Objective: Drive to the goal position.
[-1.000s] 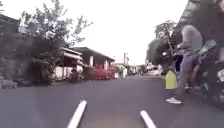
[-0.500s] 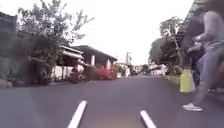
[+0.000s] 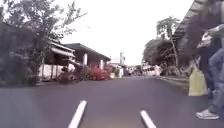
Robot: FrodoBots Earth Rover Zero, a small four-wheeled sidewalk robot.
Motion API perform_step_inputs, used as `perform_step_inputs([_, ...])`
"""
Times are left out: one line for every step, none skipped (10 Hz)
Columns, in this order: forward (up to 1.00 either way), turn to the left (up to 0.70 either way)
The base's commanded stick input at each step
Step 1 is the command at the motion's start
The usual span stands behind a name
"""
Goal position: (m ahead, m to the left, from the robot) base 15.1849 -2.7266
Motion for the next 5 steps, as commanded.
perform_step_inputs([1.00,-0.21])
perform_step_inputs([1.00,-0.27])
perform_step_inputs([1.00,-0.40])
perform_step_inputs([1.00,-0.40])
perform_step_inputs([1.00,-0.40])
